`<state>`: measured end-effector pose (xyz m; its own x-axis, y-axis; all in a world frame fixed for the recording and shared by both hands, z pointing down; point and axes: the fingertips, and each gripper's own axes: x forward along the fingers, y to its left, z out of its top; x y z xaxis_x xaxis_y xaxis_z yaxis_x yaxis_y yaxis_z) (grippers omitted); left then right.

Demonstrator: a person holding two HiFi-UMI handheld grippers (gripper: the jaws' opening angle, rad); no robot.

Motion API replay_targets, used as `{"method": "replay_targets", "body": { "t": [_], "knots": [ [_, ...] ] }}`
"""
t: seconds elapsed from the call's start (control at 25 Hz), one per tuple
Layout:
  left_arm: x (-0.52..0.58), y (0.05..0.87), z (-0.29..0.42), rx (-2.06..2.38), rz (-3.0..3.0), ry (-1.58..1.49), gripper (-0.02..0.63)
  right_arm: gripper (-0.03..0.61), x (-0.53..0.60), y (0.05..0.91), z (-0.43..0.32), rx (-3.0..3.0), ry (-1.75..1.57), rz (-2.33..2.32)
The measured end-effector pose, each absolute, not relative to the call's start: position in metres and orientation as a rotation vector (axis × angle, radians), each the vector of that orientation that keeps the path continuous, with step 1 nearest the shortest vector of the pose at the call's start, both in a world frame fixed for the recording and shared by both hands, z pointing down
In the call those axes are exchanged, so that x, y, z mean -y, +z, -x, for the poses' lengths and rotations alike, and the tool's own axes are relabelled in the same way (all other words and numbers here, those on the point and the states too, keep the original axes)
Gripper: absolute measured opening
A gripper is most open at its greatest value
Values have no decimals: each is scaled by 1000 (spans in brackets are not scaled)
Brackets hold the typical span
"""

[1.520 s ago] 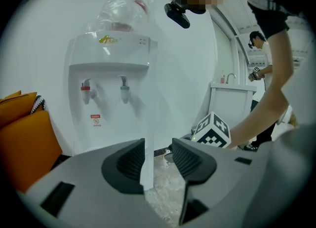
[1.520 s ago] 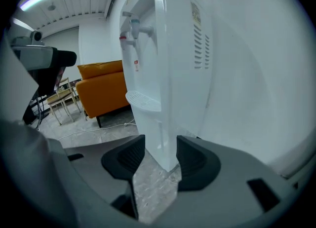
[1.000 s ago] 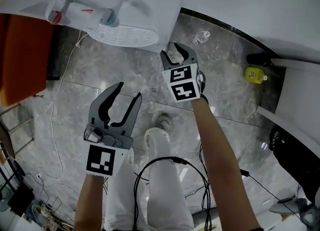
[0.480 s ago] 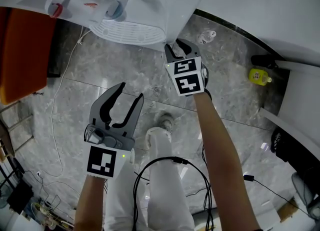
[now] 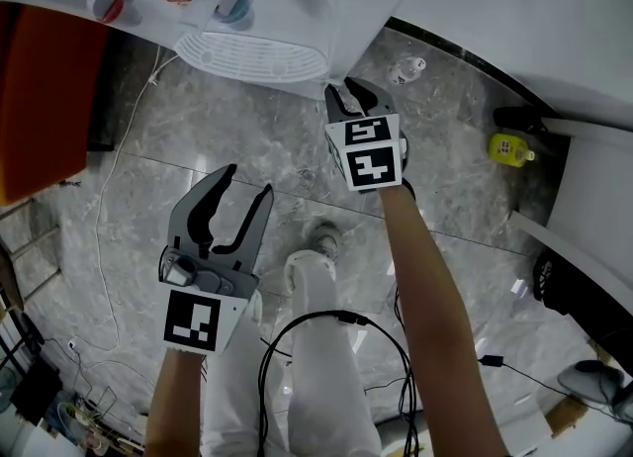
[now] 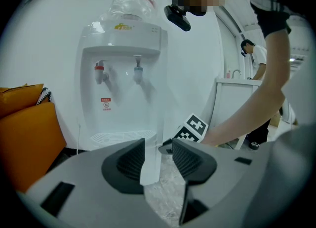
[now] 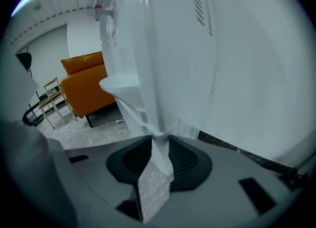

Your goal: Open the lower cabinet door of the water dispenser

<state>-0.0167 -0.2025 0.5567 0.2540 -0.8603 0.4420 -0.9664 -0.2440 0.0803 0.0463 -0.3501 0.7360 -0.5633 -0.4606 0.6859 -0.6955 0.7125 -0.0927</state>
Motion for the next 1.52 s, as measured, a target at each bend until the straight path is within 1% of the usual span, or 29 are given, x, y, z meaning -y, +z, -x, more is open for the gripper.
{"method": "replay_targets", "body": {
  "t": [0.28,0.76,1.16,1.2,1.24,1.28,1.52],
  "knots": [
    [198,558,21,1679,-2200,444,170,109,318,735,-45,2283,474,-856],
    [173,560,36,1680,-2148,444,170,97,251,737,-30,2266,429,-692],
    [171,564,45,1706,-2104,419,175,90,230,736,-24,2282,433,-619],
    [172,566,46,1707,-2093,416,177,86,229,736,-24,2285,436,-612],
    [172,570,47,1707,-2082,417,180,53,228,736,-24,2283,435,-604],
    [173,573,47,1705,-2070,418,183,4,226,736,-25,2279,432,-600],
    [187,598,28,1689,-2005,387,209,4,223,712,-45,2289,457,-651]
  ]
}}
